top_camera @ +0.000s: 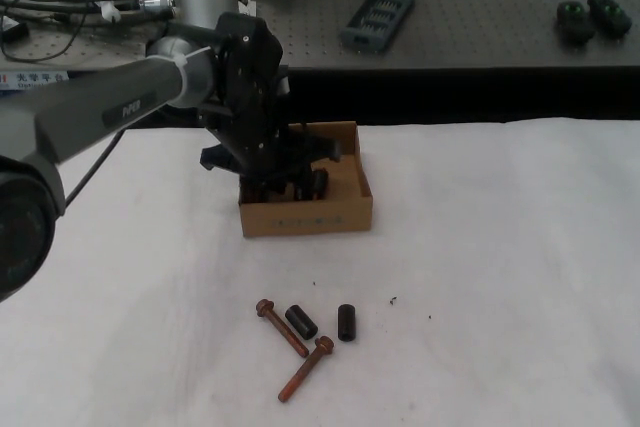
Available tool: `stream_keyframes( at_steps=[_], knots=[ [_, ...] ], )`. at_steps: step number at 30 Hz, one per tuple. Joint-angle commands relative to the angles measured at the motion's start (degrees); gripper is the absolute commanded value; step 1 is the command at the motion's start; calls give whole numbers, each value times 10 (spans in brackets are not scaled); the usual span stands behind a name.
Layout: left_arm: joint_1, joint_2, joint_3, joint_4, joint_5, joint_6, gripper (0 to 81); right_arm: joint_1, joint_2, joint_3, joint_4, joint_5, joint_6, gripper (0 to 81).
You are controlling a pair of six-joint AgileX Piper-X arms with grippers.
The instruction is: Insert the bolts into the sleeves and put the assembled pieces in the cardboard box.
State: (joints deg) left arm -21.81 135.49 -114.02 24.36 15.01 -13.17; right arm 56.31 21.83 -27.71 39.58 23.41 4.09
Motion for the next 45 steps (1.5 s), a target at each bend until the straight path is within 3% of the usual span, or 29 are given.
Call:
stream_keyframes(
  at_steps=[1, 5, 11, 13, 21, 31, 34, 41, 45],
  knots=[
    [-2, -2, -22, -14, 6, -57, 292, -3, -5, -2, -1, 0, 1, 38],
    [-1, -13, -44, -22, 46, -78, 273, -3, -5, -2, -2, 0, 1, 38],
    [18, -57, -53, 3, 90, -79, 97, -3, -5, -4, -64, -5, 1, 38],
    [32, -72, -53, 44, 87, -75, 74, -3, 2, -9, -71, -19, 1, 38],
    [73, -137, -53, 285, 30, 91, 74, -3, 110, -47, -63, -125, 55, 38],
    [85, -208, -40, 356, -48, 78, 74, -20, 334, -152, -68, -260, 66, 36],
    [86, -241, -5, 347, -52, 71, 74, -43, 381, -186, -69, -291, 66, 1],
    [86, -370, 212, 262, -74, 43, 74, -96, 453, -234, -70, -328, 66, 214],
    [86, -469, 371, 152, -73, 3, 74, -105, 497, -248, -71, -334, 48, 241]
  ],
)
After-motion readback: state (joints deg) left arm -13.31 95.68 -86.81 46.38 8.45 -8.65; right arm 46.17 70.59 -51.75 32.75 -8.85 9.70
